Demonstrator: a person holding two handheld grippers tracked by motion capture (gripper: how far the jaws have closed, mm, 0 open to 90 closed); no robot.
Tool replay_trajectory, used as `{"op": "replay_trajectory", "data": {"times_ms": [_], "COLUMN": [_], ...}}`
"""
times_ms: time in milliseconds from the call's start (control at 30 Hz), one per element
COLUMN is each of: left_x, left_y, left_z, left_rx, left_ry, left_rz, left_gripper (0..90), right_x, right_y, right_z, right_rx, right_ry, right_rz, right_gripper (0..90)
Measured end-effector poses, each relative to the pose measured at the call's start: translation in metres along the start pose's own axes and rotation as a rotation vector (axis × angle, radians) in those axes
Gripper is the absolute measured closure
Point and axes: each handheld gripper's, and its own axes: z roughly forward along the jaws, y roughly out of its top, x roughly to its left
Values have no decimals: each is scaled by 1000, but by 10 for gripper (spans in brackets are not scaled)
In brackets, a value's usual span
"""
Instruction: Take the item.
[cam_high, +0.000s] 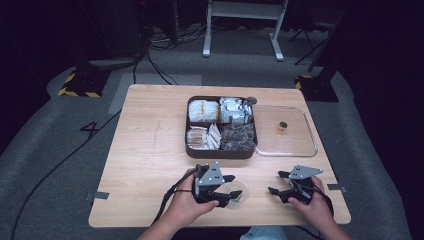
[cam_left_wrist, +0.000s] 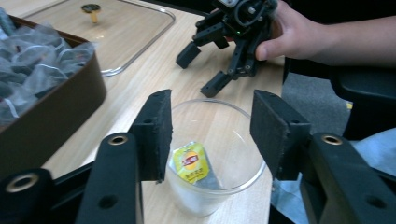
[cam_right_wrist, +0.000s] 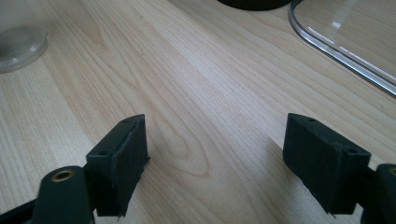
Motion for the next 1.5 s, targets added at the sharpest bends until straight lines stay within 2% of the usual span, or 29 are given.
{"op": "replay_trajectory", "data": {"times_ms": [133, 167, 200, 233, 300, 367, 400, 433, 700, 767, 933, 1033, 1333, 1500], "left_x": [4, 6, 6, 9, 10, 13, 17, 19, 34, 40, 47, 53, 65, 71], "left_y": [3, 5, 5, 7, 8, 9, 9, 9, 1, -5, -15, -28, -53, -72], "left_z": [-6, -11, -11, -17, -20, -27, -34, -38, -61, -69, -79, -90, -114, -128], "left_rx": [-11, -4, -4, 6, 8, 13, 27, 33, 65, 84, 102, 119, 142, 145], "left_ry": [21, 54, 54, 88, 99, 130, 168, 185, 246, 269, 293, 320, 390, 427], "left_rz": [-8, -6, -6, -8, -16, -26, -31, -33, -68, -78, -93, -104, -126, -163], "left_gripper": [427, 415, 404, 392, 374, 366, 351, 344, 312, 298, 291, 282, 277, 277], "right_x": [0, 0, 0, 0, 0, 0, 0, 0, 1, 1, 1, 1, 1, 1], "right_y": [0, 0, 0, 0, 0, 0, 0, 0, 0, 0, 0, 0, 0, 1], "right_z": [0, 0, 0, 0, 0, 0, 0, 0, 0, 0, 0, 0, 0, 1], "right_rx": [0, 0, 0, 0, 0, 0, 0, 0, 0, 0, -1, 0, 0, 0], "right_ry": [0, 0, 0, 0, 0, -1, -2, -3, -5, -6, -7, -8, -9, -11], "right_rz": [0, 0, 0, 0, 0, 1, 2, 2, 5, 5, 6, 7, 9, 11], "right_gripper": [225, 225, 225, 225, 225, 225, 225, 225, 225, 225, 225, 225, 225, 225]}}
